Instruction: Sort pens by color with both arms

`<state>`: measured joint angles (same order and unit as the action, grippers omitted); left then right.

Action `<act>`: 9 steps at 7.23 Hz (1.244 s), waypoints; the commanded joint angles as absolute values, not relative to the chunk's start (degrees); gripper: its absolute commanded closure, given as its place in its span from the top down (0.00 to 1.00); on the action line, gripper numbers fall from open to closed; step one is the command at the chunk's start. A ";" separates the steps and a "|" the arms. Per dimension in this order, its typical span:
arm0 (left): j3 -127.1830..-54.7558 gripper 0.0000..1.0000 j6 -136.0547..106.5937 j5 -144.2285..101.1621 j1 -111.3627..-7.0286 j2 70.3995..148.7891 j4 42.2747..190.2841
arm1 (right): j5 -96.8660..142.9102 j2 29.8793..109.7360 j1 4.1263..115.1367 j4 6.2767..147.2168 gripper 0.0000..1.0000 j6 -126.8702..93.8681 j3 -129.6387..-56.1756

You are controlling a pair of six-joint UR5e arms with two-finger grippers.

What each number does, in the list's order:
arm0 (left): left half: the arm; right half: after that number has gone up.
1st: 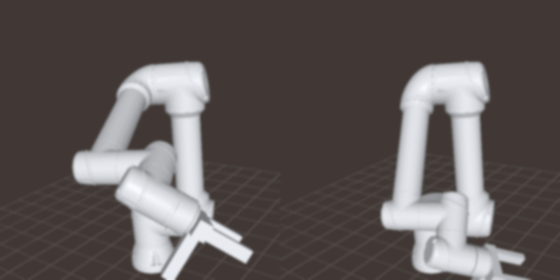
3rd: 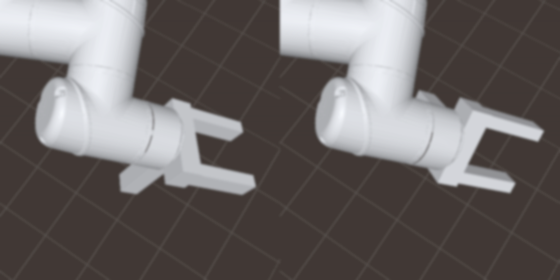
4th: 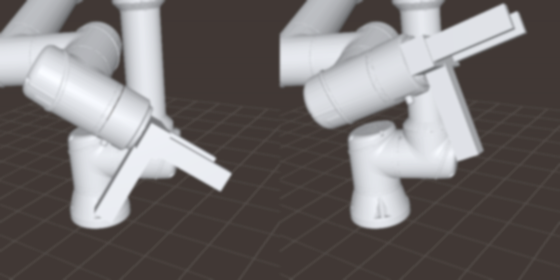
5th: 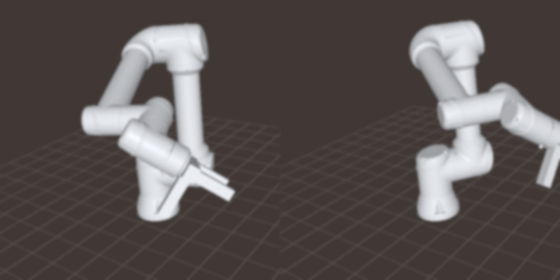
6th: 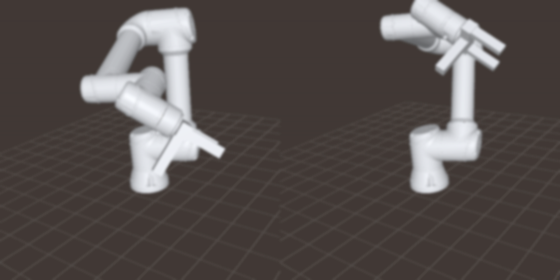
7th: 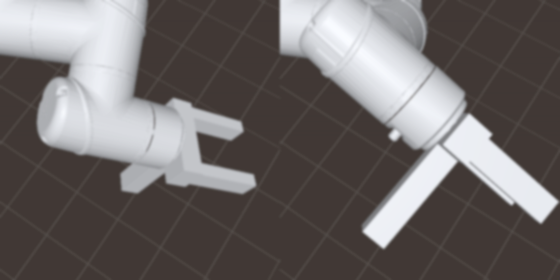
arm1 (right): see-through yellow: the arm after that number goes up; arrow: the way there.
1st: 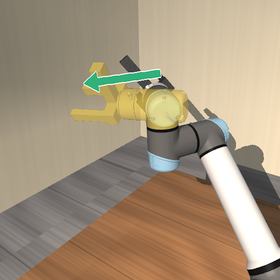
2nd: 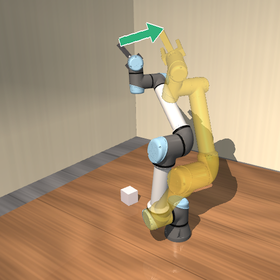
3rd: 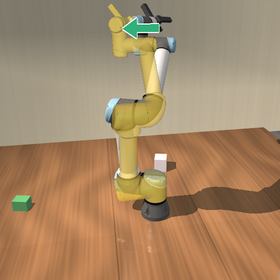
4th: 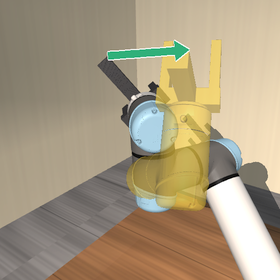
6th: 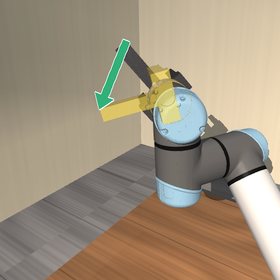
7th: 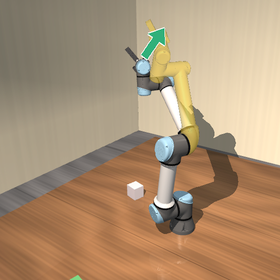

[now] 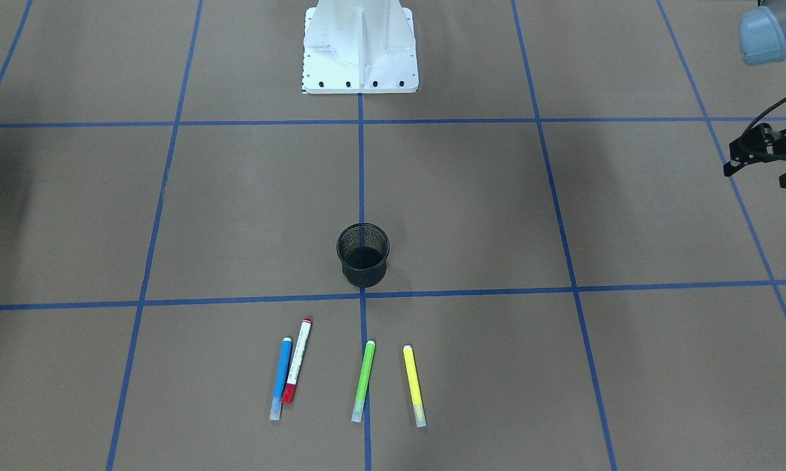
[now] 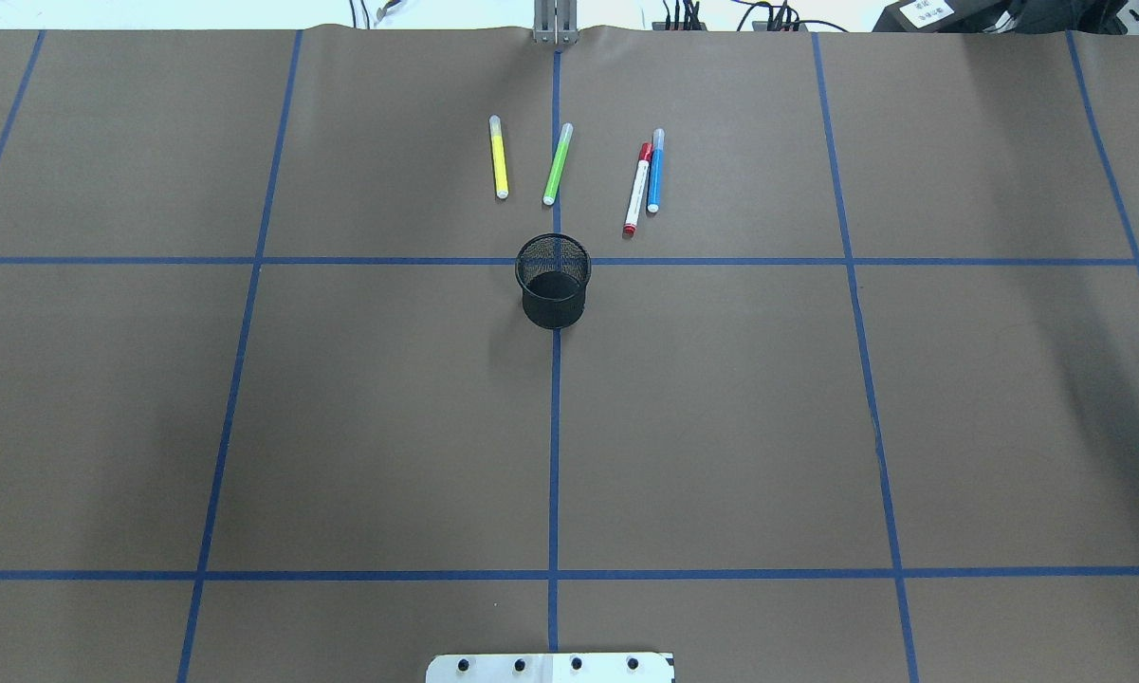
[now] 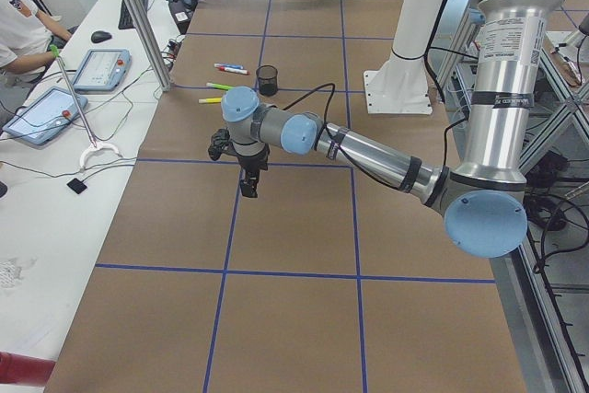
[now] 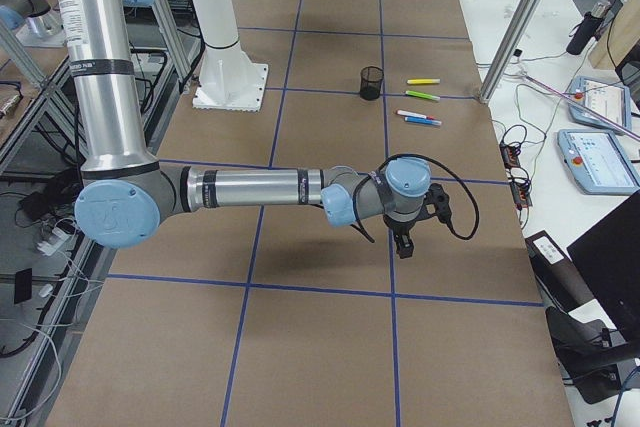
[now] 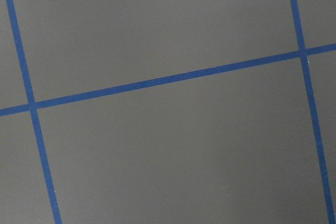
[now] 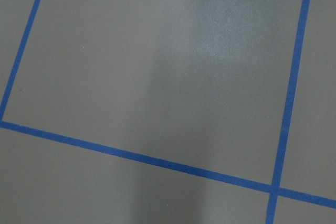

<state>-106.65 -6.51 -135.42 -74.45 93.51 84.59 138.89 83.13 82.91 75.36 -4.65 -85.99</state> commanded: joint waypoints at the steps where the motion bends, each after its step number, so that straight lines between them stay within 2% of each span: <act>1: -106.52 1.00 -5.18 -135.09 -74.53 92.81 84.64 | 138.43 83.40 84.37 78.05 1.00 -2.64 -87.62; 5: -105.65 1.00 -4.92 -134.39 -75.06 91.06 85.43 | 139.13 83.15 84.55 79.54 1.00 -2.81 -87.01; 8: -108.28 1.00 -5.88 -134.38 -78.03 89.84 85.43 | 140.53 84.20 84.55 78.92 1.00 -3.52 -88.68; 9: -105.76 1.00 -7.37 -134.12 -78.05 91.39 85.69 | 140.62 84.90 84.55 79.10 1.00 -3.43 -88.42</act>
<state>-107.47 -6.07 -134.30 -77.46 90.62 85.47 140.42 84.28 84.55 78.96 -3.41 -88.50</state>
